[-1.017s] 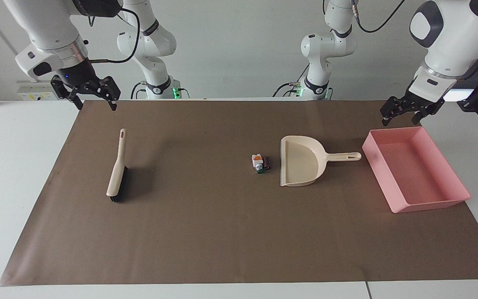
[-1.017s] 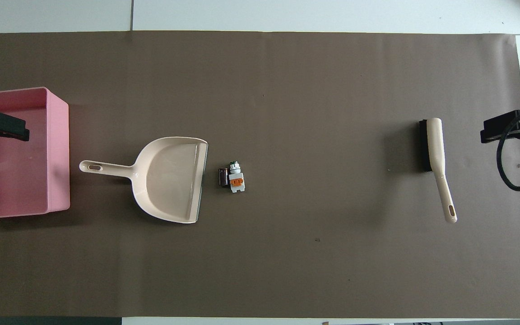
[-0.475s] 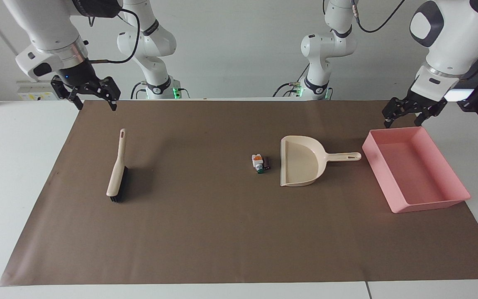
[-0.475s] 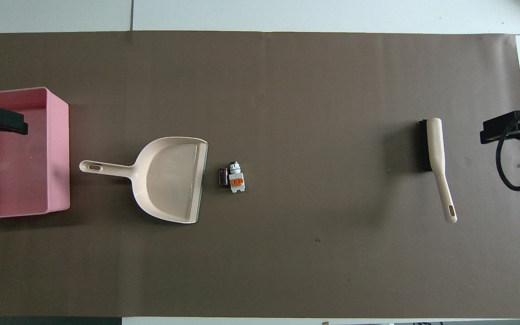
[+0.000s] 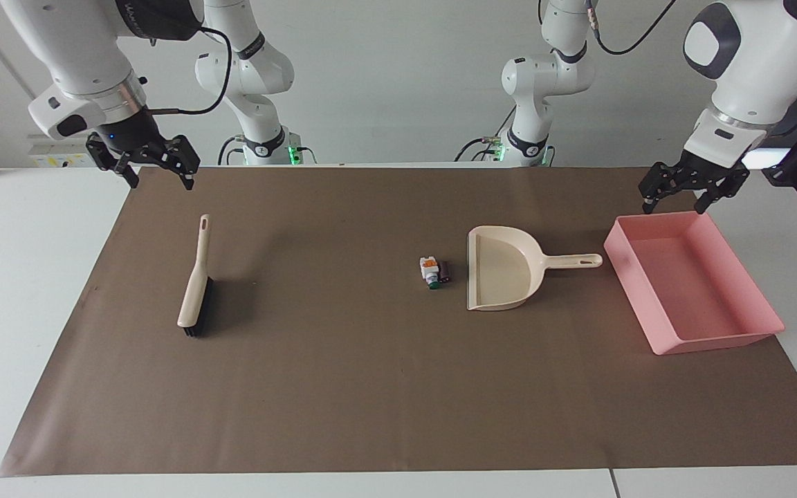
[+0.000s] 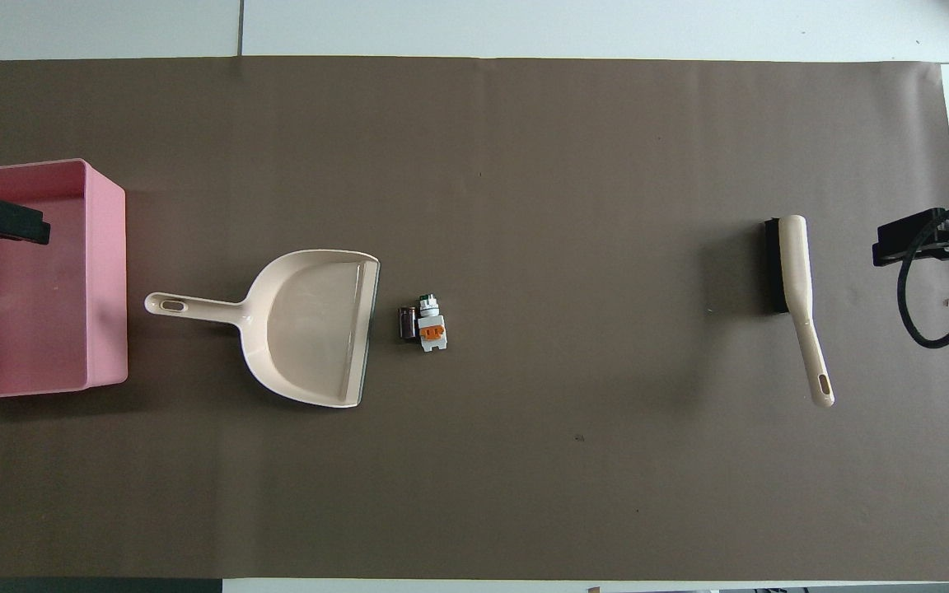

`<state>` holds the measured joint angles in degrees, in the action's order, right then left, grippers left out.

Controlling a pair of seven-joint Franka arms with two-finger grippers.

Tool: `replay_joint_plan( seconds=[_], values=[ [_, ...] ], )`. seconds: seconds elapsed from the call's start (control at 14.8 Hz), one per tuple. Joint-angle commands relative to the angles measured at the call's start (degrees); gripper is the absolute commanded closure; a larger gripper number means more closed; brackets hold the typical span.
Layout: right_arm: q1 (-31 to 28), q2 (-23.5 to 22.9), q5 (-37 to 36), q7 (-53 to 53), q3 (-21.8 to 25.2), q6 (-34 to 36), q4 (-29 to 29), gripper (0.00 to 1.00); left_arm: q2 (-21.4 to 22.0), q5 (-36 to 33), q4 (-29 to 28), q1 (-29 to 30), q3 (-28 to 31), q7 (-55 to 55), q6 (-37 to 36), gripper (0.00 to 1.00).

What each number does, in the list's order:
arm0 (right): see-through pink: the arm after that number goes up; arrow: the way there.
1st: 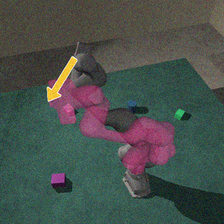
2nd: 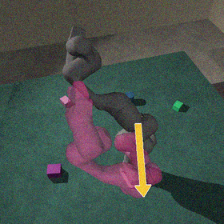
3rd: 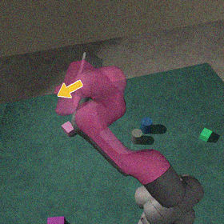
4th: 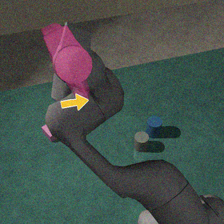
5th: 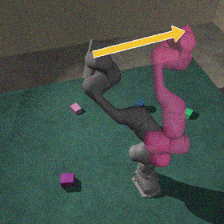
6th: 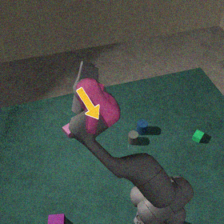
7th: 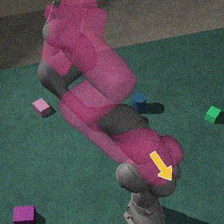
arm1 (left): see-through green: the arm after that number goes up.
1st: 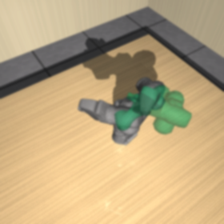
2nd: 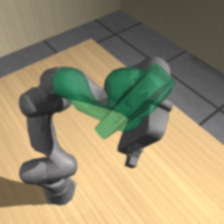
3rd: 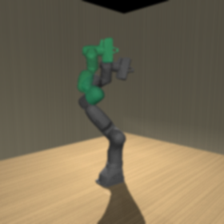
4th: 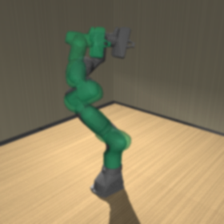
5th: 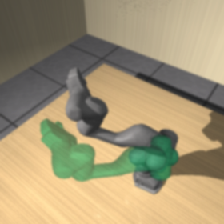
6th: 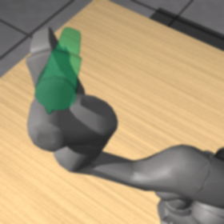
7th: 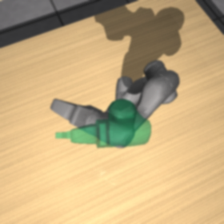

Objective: Clean e-waste and dump in bin

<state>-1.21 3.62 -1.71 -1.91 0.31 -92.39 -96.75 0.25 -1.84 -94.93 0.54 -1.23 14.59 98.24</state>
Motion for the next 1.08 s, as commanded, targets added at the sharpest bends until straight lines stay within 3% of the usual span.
replay_joint_plan(
  seconds=[0.0,0.27,0.54,0.75,1.02],
  values=[
    [-0.7,6.7,0.0,1.8,-0.1,-11.2,-15.8,0.01,2.5,1.0,-4.6,-0.1,-0.3,14.4,2.6,0.00],
    [-2.0,4.0,0.0,5.9,0.0,-20.9,-23.6,0.01,4.5,1.3,-9.5,-2.2,-0.5,26.8,7.6,0.00],
    [-4.6,2.2,0.7,10.2,0.0,-31.9,-32.2,0.01,6.8,1.3,-17.5,-6.1,-0.5,46.6,10.6,0.00],
    [-5.8,2.1,3.5,10.5,0.0,-34.7,-36.1,0.01,7.0,0.6,-20.6,-7.7,-0.5,54.5,13.4,0.01],
    [-8.0,1.4,6.3,15.4,0.0,-38.4,-39.8,0.01,6.8,-9.0,-27.3,-12.5,-0.6,54.8,17.4,0.02]
  ],
)
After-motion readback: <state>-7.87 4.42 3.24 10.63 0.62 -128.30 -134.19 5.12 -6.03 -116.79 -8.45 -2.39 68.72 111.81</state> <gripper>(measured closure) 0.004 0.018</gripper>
